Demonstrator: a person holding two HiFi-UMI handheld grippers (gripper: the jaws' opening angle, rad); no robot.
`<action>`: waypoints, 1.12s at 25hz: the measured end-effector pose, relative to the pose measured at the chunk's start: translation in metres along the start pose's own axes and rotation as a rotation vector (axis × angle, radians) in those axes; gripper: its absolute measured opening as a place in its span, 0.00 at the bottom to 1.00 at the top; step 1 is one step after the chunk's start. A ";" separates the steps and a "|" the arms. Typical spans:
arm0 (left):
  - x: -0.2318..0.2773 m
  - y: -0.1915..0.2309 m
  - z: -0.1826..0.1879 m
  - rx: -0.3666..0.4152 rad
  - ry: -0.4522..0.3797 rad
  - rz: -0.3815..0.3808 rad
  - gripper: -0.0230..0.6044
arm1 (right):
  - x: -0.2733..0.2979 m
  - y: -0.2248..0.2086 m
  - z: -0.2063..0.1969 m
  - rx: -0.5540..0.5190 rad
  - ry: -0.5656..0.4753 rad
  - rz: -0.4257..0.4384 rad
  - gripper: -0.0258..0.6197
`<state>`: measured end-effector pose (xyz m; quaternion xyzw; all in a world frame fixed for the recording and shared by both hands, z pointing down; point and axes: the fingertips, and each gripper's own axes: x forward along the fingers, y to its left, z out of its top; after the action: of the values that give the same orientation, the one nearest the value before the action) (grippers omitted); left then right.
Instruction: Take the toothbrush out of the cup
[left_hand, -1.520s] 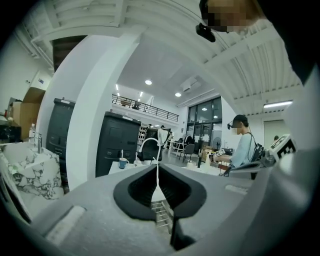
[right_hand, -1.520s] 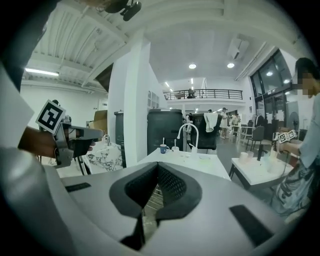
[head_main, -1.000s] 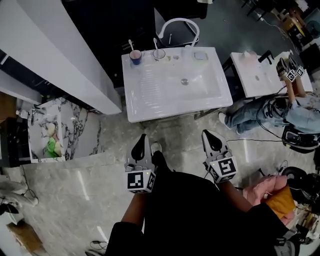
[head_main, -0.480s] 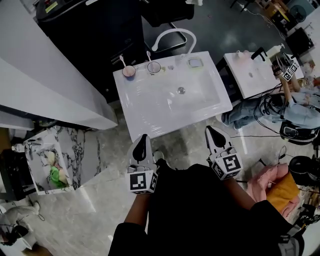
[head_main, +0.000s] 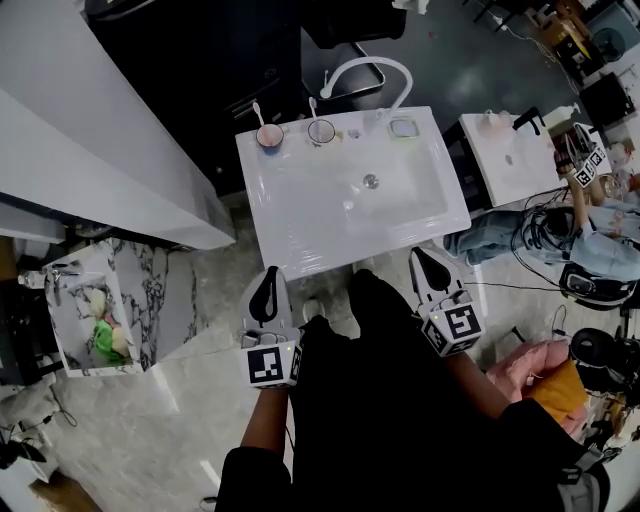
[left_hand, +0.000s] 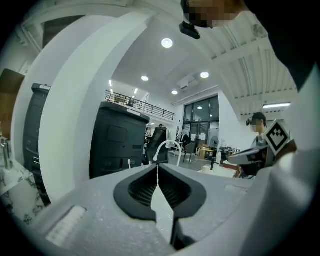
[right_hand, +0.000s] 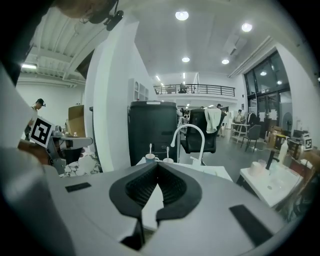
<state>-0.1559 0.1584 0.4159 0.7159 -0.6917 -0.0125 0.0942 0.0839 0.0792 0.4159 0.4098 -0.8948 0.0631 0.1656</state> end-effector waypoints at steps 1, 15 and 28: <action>0.001 0.002 -0.001 -0.015 0.003 0.007 0.07 | 0.003 0.002 0.002 -0.004 -0.004 0.013 0.04; 0.077 -0.017 -0.008 -0.054 0.037 0.086 0.07 | 0.080 -0.038 0.018 -0.020 -0.058 0.188 0.04; 0.219 -0.024 -0.007 -0.143 0.117 0.138 0.07 | 0.168 -0.147 0.024 0.052 -0.033 0.206 0.04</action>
<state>-0.1220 -0.0576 0.4433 0.6576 -0.7300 -0.0136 0.1858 0.0859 -0.1431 0.4485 0.3208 -0.9329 0.0961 0.1326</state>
